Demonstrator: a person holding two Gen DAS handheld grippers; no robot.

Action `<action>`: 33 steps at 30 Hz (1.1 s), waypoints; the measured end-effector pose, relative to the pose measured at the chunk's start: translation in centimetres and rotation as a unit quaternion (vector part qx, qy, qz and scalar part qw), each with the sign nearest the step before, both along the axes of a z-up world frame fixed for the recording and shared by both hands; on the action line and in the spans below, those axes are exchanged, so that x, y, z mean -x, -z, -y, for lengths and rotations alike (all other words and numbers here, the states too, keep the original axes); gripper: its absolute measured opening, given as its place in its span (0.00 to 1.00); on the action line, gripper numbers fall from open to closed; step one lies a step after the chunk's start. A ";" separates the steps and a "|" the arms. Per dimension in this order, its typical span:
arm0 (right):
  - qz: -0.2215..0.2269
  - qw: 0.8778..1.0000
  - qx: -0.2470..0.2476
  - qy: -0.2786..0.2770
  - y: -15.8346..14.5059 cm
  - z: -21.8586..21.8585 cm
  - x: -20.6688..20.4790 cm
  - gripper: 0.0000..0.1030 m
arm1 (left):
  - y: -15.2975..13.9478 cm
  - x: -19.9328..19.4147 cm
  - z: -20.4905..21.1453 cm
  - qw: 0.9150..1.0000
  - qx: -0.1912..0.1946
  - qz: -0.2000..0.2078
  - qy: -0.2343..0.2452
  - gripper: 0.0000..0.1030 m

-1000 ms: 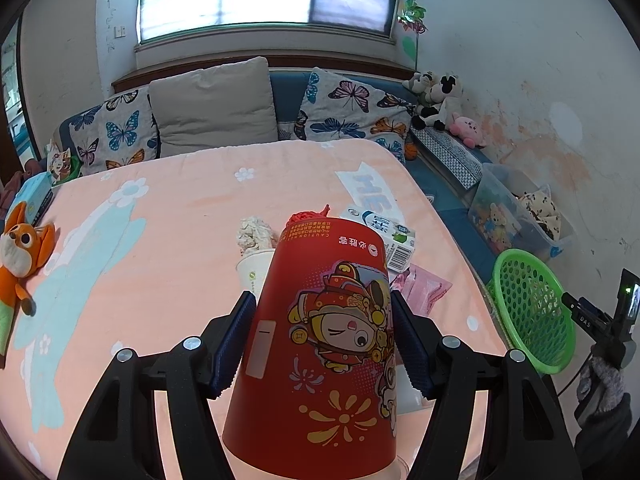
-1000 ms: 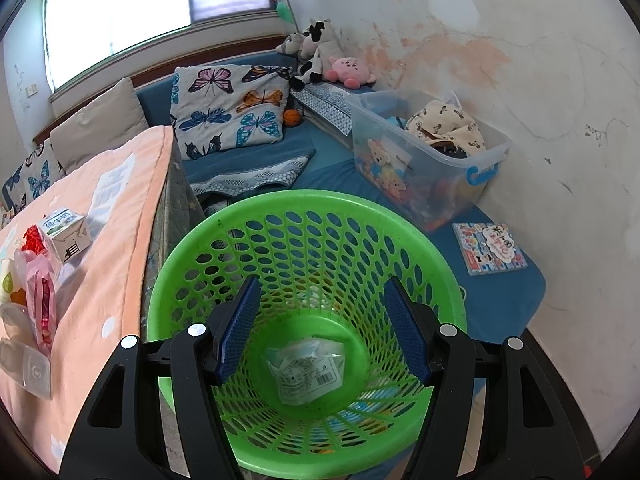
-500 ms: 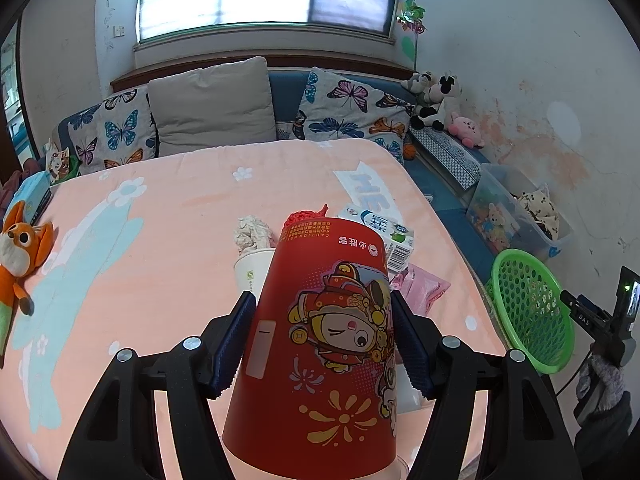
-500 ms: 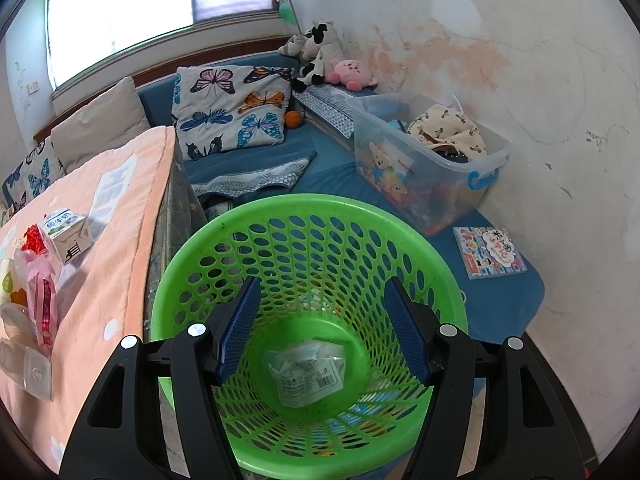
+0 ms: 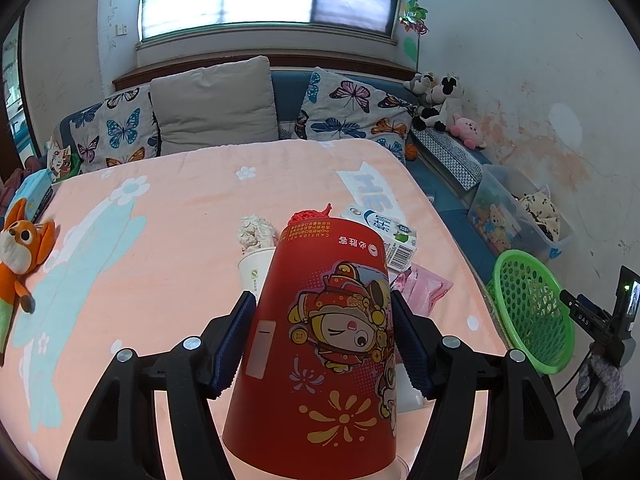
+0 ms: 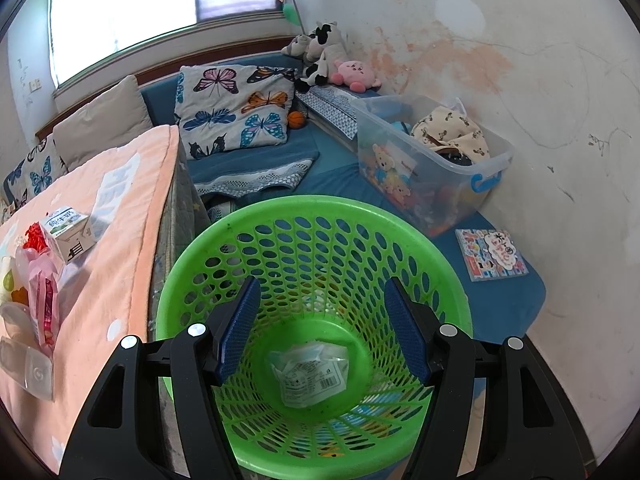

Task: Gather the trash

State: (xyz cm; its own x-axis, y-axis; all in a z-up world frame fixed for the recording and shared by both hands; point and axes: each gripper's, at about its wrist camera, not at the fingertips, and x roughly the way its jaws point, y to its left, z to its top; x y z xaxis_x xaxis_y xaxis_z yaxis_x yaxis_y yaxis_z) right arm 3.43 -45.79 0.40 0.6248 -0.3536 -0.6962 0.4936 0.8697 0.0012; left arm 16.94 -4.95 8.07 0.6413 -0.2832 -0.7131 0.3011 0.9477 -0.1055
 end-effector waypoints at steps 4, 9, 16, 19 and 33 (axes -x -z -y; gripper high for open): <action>0.002 1.000 0.002 -0.004 -0.1 -0.3 -0.3 0.63 | -0.1 0.0 -0.1 1.000 -0.002 -0.001 0.000 0.63; 0.004 1.000 -0.003 -0.009 0.0 -0.5 -0.6 0.63 | -0.3 0.0 -0.4 1.000 -0.003 0.002 -0.002 0.63; 0.000 1.000 0.000 -0.006 0.0 -0.4 -0.7 0.63 | 0.4 -0.3 -0.3 1.000 0.001 -0.007 -0.004 0.63; -0.001 1.000 0.003 -0.003 0.1 -0.2 -0.4 0.63 | 0.4 -0.4 -0.2 1.000 0.003 -0.008 -0.004 0.63; 0.005 1.000 0.004 -0.006 -0.4 -0.4 -0.7 0.63 | 0.6 -0.5 0.3 1.000 -0.003 -0.011 -0.001 0.63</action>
State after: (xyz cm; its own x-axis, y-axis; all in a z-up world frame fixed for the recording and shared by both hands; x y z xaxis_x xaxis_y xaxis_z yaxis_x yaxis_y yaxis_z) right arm 4.12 -45.39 0.78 0.6361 -0.3511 -0.6870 0.4833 0.8754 0.0001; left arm 17.46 -5.23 7.47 0.6258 -0.2776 -0.7289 0.2967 0.9490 -0.1067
